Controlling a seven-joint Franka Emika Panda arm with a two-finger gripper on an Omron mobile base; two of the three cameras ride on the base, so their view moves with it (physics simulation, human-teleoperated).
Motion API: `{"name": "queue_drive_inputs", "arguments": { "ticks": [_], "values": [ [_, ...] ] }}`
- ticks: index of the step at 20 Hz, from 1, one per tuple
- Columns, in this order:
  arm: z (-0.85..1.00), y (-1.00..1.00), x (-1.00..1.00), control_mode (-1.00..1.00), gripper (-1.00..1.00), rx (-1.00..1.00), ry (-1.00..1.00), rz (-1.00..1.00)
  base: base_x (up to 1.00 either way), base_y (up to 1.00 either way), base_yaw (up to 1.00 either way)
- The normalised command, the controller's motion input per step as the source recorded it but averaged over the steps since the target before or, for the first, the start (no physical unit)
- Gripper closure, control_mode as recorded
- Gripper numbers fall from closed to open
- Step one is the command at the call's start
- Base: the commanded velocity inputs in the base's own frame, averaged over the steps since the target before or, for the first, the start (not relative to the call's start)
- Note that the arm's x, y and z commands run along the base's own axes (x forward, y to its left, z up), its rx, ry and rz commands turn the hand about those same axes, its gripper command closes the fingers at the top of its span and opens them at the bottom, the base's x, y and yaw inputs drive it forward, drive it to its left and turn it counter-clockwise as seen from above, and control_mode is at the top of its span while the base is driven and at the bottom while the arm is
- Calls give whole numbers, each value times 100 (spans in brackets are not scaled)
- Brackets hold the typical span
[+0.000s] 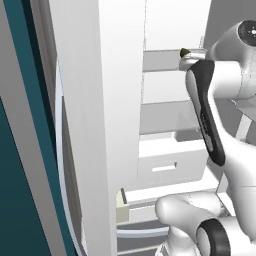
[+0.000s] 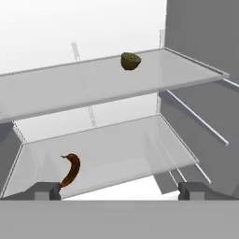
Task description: Retrieve the kiwi and banana from the fridge and place them into the bowl on the dining table.
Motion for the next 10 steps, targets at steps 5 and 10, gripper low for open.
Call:
{"name": "queue_drive_inputs", "arguments": {
  "ticks": [5, 10],
  "values": [
    [0, -10, 51, -100, -100, 0, 0, -8, 0, 0, 0],
    [-11, -4, 56, -100, -100, 0, 0, -6, 0, 0, 0]
  ]
}}
